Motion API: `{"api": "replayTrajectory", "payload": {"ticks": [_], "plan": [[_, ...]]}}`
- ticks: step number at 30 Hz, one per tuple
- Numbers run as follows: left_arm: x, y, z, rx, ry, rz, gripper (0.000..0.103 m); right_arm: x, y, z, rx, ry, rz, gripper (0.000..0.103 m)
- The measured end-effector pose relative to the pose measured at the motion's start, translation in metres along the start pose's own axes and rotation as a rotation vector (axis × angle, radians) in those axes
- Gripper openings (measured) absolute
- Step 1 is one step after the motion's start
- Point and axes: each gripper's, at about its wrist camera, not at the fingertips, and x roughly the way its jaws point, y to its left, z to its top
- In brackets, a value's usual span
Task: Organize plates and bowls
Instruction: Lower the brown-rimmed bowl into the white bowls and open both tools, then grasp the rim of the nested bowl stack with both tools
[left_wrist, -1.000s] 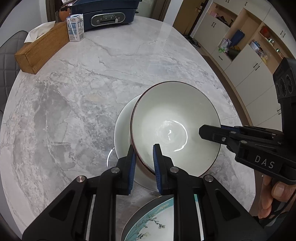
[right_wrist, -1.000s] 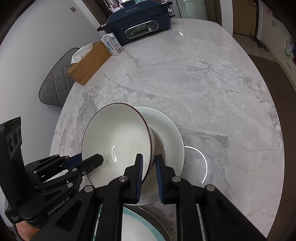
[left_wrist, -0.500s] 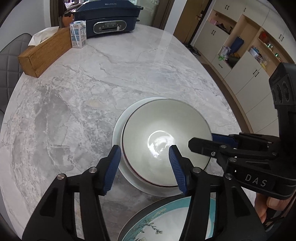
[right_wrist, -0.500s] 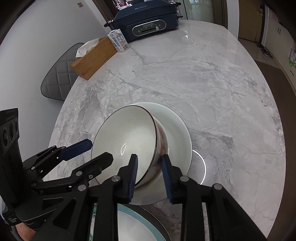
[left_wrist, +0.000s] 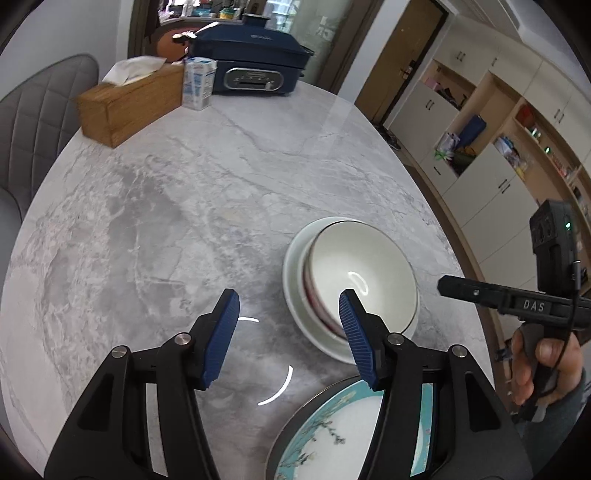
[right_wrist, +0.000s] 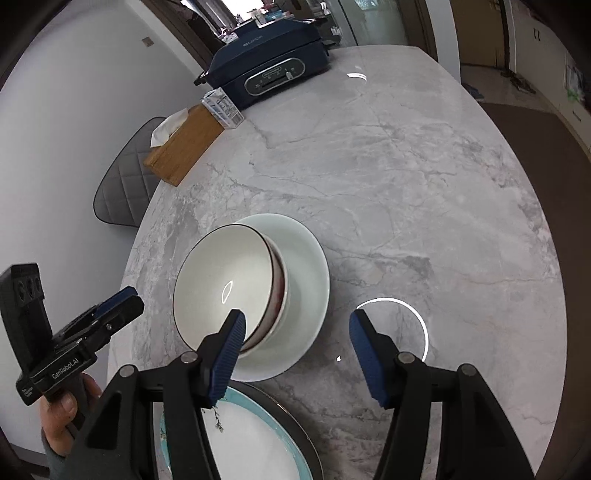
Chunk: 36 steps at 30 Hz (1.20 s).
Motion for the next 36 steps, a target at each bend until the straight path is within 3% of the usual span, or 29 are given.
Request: {"api": "replayTrajectory", "payload": {"ticks": [6, 9, 17, 24, 28, 36], "plan": [[0.023, 0.036, -0.013, -0.077, 0.074, -0.011, 0.058, 0.011, -0.015, -0.002, 0.021, -0.013, -0.028, 0.061], [0.037, 0.036, -0.015, -0.088, 0.091, -0.066, 0.058, 0.018, -0.018, 0.0, 0.031, -0.006, -0.035, 0.055], [0.057, 0.035, -0.006, -0.124, 0.097, -0.126, 0.059, 0.033, -0.022, 0.001, 0.036, 0.022, -0.021, 0.055], [0.062, 0.05, -0.01, -0.188, 0.11, -0.139, 0.058, 0.037, -0.025, 0.0, 0.043, 0.034, -0.017, 0.054], [0.067, 0.046, -0.011, -0.175, 0.13, -0.161, 0.058, 0.04, -0.025, -0.001, 0.047, 0.041, -0.015, 0.054], [0.088, 0.041, -0.005, -0.181, 0.169, -0.128, 0.06, 0.051, -0.02, 0.001, 0.032, 0.059, -0.027, 0.05]]}}
